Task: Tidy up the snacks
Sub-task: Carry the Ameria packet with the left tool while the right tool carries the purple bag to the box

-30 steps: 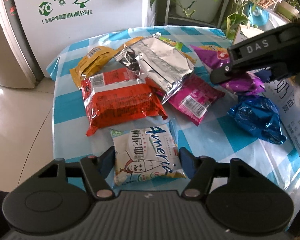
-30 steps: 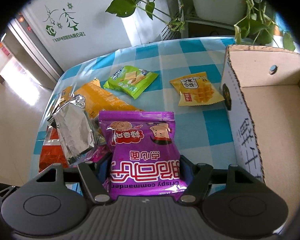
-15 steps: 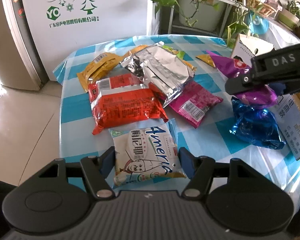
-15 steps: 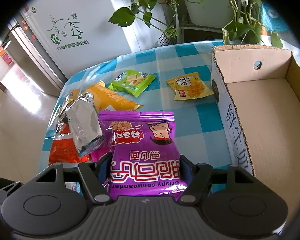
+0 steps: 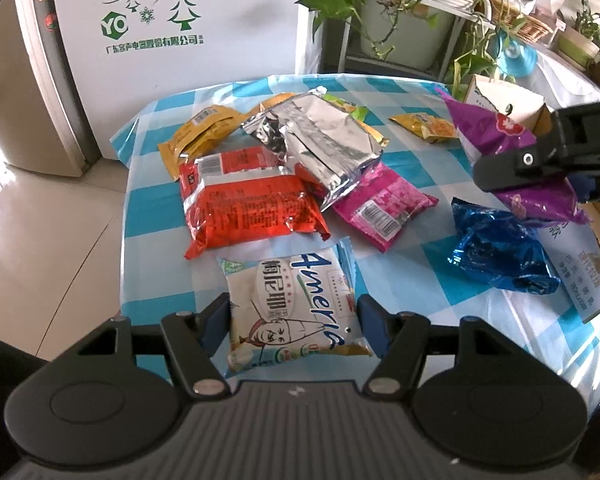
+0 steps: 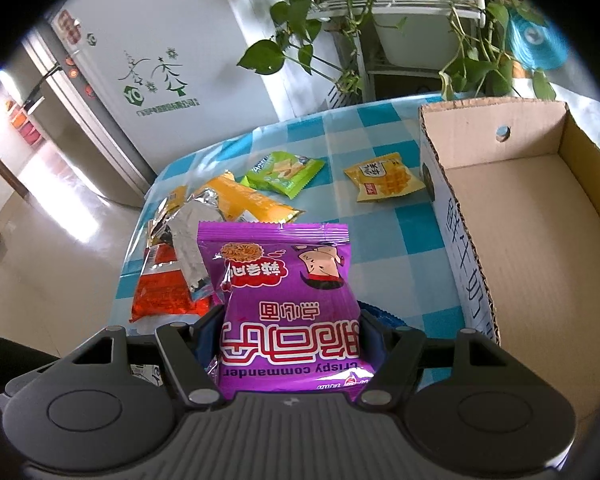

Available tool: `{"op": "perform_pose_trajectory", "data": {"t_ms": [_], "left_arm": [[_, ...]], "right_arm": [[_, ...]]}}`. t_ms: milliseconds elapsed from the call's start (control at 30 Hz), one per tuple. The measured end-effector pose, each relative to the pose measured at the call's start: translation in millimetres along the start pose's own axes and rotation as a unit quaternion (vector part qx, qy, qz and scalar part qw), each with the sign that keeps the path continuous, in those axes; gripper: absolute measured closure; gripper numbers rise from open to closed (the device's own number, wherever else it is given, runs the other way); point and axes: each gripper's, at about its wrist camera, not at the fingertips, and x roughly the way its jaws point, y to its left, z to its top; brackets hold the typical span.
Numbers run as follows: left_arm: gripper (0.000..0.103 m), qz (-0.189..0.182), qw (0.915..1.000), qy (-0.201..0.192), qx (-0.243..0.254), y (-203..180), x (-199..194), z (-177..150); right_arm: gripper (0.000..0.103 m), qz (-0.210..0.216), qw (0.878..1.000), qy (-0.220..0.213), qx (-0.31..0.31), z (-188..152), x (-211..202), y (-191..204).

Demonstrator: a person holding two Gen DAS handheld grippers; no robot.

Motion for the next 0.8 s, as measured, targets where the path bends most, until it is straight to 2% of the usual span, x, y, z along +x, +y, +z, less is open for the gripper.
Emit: {"op": "perform_pose_trajectory", "data": {"t_ms": [333, 800], "left_arm": [[0.036, 0.005, 0.9998, -0.008, -0.016, 1, -11, 4], [0.036, -0.019, 0.999, -0.041, -0.005, -28, -34, 31]], "right_arm": [[0.028, 0.008, 1.0, -0.012, -0.012, 1, -7, 4], [0.028, -0.006, 0.997, -0.072, -0.005, 14, -43, -8]]}}
